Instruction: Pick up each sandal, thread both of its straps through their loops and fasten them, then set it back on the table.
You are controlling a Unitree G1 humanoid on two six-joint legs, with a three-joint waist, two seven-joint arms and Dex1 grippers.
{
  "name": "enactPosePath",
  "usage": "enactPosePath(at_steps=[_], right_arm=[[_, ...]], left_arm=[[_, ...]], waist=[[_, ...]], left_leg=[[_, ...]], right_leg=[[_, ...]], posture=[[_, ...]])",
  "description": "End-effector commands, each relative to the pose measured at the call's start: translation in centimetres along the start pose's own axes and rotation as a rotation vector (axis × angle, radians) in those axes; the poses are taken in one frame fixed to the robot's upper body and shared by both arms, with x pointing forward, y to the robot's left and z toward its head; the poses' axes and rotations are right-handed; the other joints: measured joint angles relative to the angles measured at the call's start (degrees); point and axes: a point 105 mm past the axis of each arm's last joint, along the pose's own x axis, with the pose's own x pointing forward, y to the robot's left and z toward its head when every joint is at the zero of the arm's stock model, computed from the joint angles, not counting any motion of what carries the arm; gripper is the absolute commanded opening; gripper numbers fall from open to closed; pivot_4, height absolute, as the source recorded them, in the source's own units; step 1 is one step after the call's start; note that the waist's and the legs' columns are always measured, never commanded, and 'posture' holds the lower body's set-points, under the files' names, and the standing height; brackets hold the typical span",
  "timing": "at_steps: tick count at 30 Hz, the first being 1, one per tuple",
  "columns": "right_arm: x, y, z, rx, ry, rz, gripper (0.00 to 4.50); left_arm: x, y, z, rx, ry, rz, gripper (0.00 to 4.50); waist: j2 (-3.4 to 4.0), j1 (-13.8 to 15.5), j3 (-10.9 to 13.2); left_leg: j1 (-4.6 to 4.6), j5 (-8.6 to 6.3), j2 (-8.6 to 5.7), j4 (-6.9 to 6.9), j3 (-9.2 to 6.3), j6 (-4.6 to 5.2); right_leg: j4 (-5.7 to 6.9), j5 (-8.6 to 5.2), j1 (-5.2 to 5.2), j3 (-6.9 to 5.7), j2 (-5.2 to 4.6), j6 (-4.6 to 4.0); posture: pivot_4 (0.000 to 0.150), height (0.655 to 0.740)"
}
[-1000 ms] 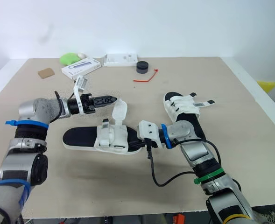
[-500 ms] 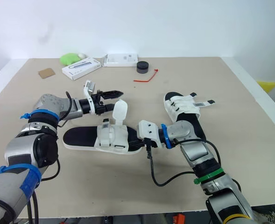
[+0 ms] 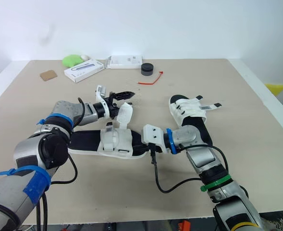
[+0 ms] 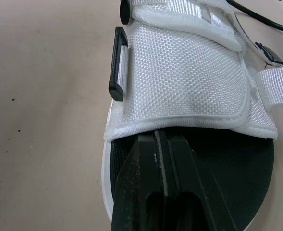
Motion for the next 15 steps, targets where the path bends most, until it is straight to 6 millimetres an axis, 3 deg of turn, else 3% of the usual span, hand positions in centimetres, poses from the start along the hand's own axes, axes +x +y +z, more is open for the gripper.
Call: enactPosePath(at_steps=[1,3,6,12,15], right_arm=[[-0.3,0.1,-0.1,-0.006,0.018,-0.008,0.00],[-0.3,0.1,-0.1,-0.007,0.019,-0.008,0.00],[-0.2,0.1,-0.1,-0.008,0.020,-0.005,0.00],[-0.4,0.1,-0.2,-0.008,0.023,-0.008,0.00],[-0.4,0.1,-0.2,-0.006,0.023,-0.009,0.00]], left_arm=[[0.2,-1.5,1.2,0.022,-0.052,-0.043,4.46],[0.2,-1.5,1.1,0.031,-0.047,-0.039,4.22],[0.4,-1.3,0.9,0.065,-0.035,-0.026,3.27],[0.5,-1.1,0.1,0.145,0.025,-0.024,0.24],[0.5,-0.9,0.0,0.164,0.029,-0.017,0.06]], waist=[[0.00,0.00,0.00],[0.00,0.00,0.00],[0.00,0.00,0.00],[0.00,0.00,0.00],[0.00,0.00,0.00]], left_leg=[[0.00,0.00,0.00,0.00,0.00,0.00],[-0.01,0.00,0.00,0.00,0.00,0.00],[-0.01,0.00,-0.01,0.00,0.00,0.00],[-0.02,0.00,-0.03,0.00,0.00,-0.01],[-0.02,0.00,-0.03,0.00,0.00,-0.01]], right_leg=[[0.00,0.00,0.00,0.00,0.00,0.00],[0.00,0.00,0.00,0.00,0.00,0.00],[-0.01,0.00,0.00,0.00,0.00,0.00],[-0.01,0.01,0.00,0.00,0.00,0.00],[-0.01,0.00,0.00,0.00,0.00,0.01]], posture=[[0.150,0.7400],[0.150,0.7400],[0.150,0.7400],[0.150,0.7400],[0.150,0.7400]])
